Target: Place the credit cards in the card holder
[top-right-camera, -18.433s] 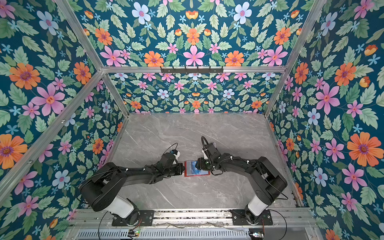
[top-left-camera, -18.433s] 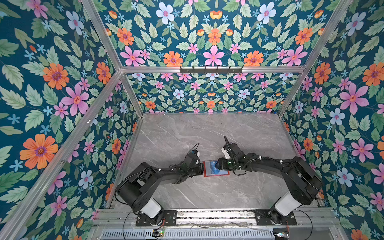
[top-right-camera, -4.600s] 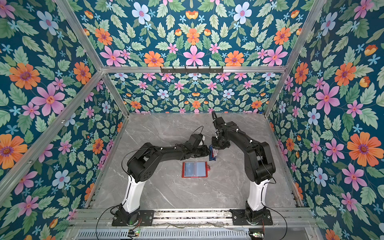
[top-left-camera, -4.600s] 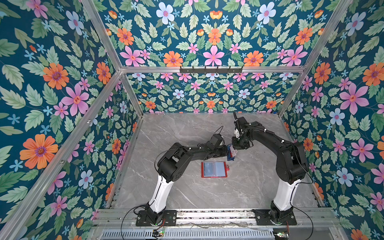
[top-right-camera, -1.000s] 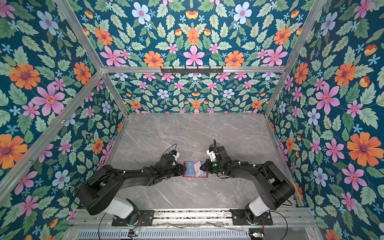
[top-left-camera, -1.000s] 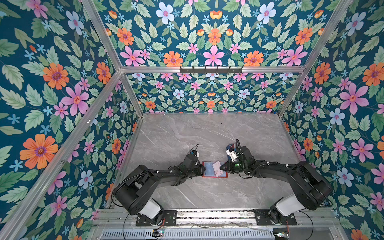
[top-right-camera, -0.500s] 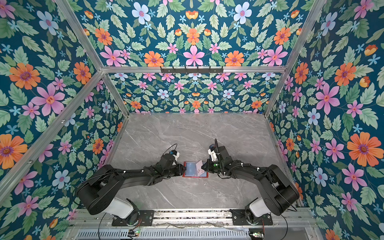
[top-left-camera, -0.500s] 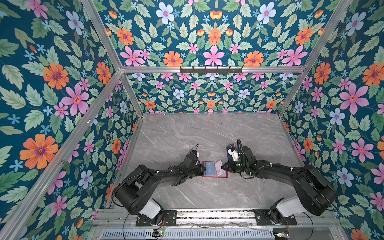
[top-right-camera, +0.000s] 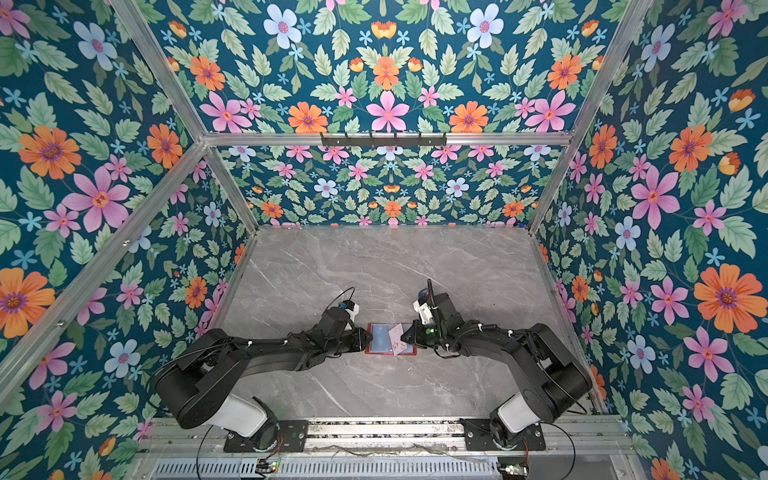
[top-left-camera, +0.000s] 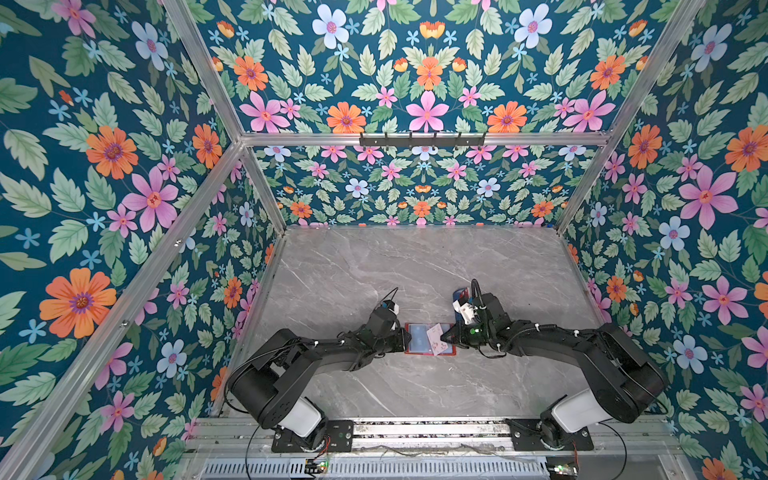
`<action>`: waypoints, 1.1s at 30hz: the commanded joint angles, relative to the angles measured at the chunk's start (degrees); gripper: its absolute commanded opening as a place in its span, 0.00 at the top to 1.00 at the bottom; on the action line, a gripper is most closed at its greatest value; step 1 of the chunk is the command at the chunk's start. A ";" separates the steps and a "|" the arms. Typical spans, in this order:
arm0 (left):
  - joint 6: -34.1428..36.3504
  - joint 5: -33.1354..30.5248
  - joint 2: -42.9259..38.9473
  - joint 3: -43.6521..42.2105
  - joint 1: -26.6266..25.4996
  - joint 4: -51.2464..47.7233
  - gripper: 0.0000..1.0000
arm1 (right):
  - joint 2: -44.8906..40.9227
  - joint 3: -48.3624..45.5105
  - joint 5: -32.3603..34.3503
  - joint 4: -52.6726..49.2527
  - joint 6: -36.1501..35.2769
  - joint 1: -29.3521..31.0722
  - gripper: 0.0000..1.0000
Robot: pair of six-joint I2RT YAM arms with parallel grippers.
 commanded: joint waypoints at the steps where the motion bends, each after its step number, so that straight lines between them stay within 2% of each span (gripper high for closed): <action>1: -0.16 0.14 0.35 -0.32 0.01 -3.04 0.72 | 0.64 0.36 -0.55 1.39 0.36 0.07 1.00; 12: -0.36 0.28 0.29 -0.85 0.05 -3.01 0.79 | 3.92 -0.45 0.37 6.68 2.43 0.11 1.00; 23: -0.21 0.23 1.07 -0.49 0.07 -3.40 0.86 | 4.02 0.97 1.22 5.50 1.37 0.11 1.00; 33: 0.06 0.22 1.49 -0.23 0.07 -4.06 0.86 | 6.00 3.18 1.31 4.53 0.61 0.11 1.00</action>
